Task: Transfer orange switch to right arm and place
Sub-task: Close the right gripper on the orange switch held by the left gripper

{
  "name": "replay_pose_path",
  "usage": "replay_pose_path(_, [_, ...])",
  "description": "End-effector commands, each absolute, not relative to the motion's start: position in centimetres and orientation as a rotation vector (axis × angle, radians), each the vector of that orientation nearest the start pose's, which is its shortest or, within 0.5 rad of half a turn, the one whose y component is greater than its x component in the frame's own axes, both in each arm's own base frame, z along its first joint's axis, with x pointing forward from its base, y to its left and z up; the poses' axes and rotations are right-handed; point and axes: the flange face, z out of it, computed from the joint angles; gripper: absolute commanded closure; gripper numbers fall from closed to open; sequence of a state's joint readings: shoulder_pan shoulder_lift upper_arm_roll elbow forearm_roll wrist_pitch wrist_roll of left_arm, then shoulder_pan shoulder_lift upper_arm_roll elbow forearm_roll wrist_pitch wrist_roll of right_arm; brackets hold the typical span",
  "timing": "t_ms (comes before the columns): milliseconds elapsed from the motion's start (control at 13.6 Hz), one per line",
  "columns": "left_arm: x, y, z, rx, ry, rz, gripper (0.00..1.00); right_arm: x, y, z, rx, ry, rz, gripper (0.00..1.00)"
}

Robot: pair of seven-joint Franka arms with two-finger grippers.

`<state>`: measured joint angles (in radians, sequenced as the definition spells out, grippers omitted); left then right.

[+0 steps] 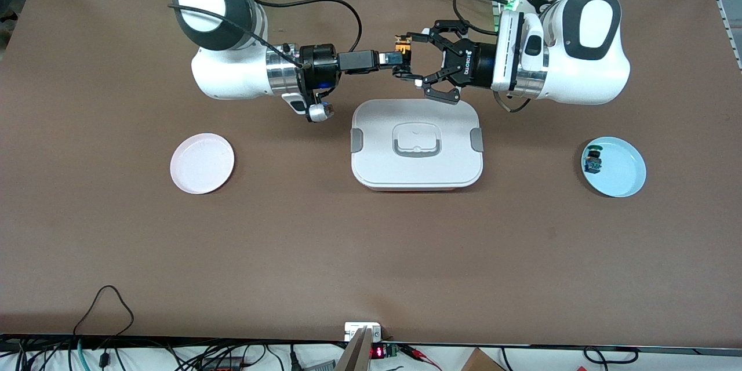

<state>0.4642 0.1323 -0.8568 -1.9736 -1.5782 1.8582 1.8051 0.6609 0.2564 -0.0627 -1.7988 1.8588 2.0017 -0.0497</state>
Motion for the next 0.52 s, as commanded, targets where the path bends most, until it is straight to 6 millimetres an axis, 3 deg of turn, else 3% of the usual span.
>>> replay_pose_path(0, [51.96, -28.09, 48.95, 1.246, -1.093, 0.941, 1.0, 49.83, 41.88, 47.9, -1.532, 0.338, 0.432, 0.0])
replay_pose_path(441, [52.08, -27.95, 49.1, 1.245, -1.093, 0.945, 1.0, 49.09, 42.26, 47.63, -1.548, 0.309, 0.397, 0.09])
